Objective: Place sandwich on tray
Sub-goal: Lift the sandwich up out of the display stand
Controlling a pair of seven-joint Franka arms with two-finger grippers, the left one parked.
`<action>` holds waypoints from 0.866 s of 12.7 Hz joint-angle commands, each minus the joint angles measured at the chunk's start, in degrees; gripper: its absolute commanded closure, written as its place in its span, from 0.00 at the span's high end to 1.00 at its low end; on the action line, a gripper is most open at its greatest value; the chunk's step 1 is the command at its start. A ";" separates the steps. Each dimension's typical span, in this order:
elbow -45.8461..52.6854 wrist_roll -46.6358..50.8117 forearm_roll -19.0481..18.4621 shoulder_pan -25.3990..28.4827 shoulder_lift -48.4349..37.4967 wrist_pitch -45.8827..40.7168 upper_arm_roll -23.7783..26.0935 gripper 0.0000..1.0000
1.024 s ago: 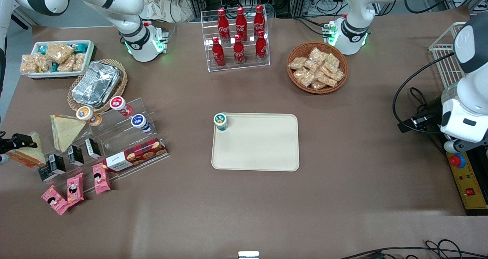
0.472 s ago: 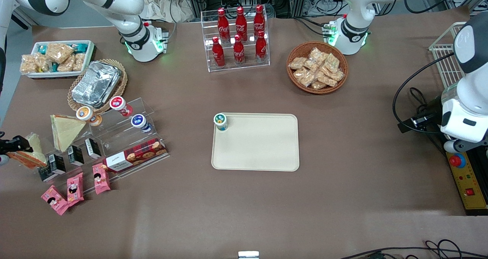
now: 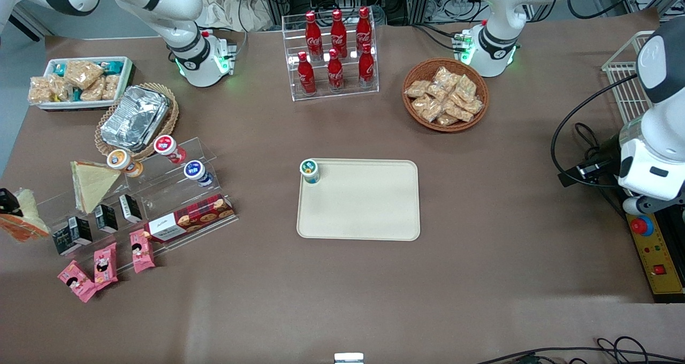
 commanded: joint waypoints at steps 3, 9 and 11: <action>1.48 0.49 -0.07 9.98 -6.36 -6.32 0.72 0.27; 1.39 3.80 -0.15 22.48 -6.90 -5.53 9.66 0.28; 1.13 10.40 -0.24 23.72 -6.46 -5.44 14.66 0.28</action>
